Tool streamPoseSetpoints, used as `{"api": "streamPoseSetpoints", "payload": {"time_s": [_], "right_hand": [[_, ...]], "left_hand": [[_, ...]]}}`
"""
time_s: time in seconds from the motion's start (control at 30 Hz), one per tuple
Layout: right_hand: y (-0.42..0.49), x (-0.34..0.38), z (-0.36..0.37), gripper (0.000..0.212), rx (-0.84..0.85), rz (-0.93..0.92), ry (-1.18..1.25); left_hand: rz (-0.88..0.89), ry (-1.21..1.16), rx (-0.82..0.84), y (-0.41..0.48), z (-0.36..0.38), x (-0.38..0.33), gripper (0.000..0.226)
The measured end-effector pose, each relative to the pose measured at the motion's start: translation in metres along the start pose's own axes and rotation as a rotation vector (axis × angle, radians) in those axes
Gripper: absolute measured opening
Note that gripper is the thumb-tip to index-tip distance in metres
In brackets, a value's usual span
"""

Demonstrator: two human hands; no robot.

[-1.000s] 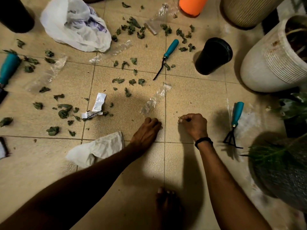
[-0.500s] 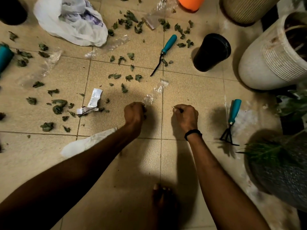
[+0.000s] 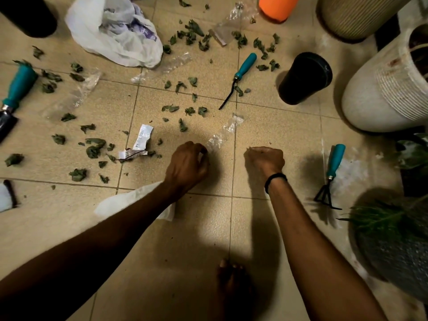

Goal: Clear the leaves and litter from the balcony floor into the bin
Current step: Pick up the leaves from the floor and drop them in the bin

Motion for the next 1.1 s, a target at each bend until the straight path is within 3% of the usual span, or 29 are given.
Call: {"api": "streamPoseSetpoints", "payload": {"time_s": [0.1, 0.23, 0.33, 0.43, 0.57, 0.63, 0.73, 0.97, 1.1], "right_hand": [[-0.003, -0.011, 0.007, 0.012, 0.091, 0.103, 0.121], [-0.012, -0.019, 0.014, 0.011, 0.113, 0.092, 0.108], [-0.015, -0.018, 0.018, 0.01, 0.116, 0.077, 0.104], [-0.017, -0.014, 0.021, 0.009, 0.11, 0.056, 0.072], [-0.019, -0.008, 0.026, 0.006, 0.115, 0.033, 0.072], [-0.022, -0.007, 0.03, 0.007, 0.143, 0.047, 0.105], [-0.027, -0.001, 0.038, 0.007, 0.198, 0.065, 0.186], [-0.041, 0.019, 0.072, 0.011, 0.295, 0.087, 0.265], [-0.048, 0.041, 0.113, 0.01, 0.337, 0.07, 0.257]], "left_hand": [[0.179, 0.178, 0.108, -0.012, 0.021, -0.005, 0.026], [0.204, 0.193, 0.195, -0.019, 0.035, -0.004, 0.047], [0.166, 0.164, 0.203, -0.022, 0.04, 0.005, 0.027], [0.175, 0.189, 0.191, -0.02, 0.041, 0.002, 0.034], [0.219, 0.254, 0.141, -0.015, 0.04, -0.01, 0.017], [0.135, 0.163, 0.114, -0.014, 0.034, -0.008, 0.02], [-0.027, -0.098, -0.062, -0.012, 0.01, -0.002, 0.021], [-0.764, -0.694, -0.279, 0.014, -0.014, 0.059, 0.027], [-0.893, -0.805, -0.319, 0.023, -0.044, 0.075, 0.024]]}}
Point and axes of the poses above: each hand's wrist, its own y-axis towards the middle knuckle, its own z-axis out of the palm, x = y × z, the point moved 8 cm from there along y, towards the middle knuckle, and after that the axes turned 2 degrees about z, right-handed, at the moved point
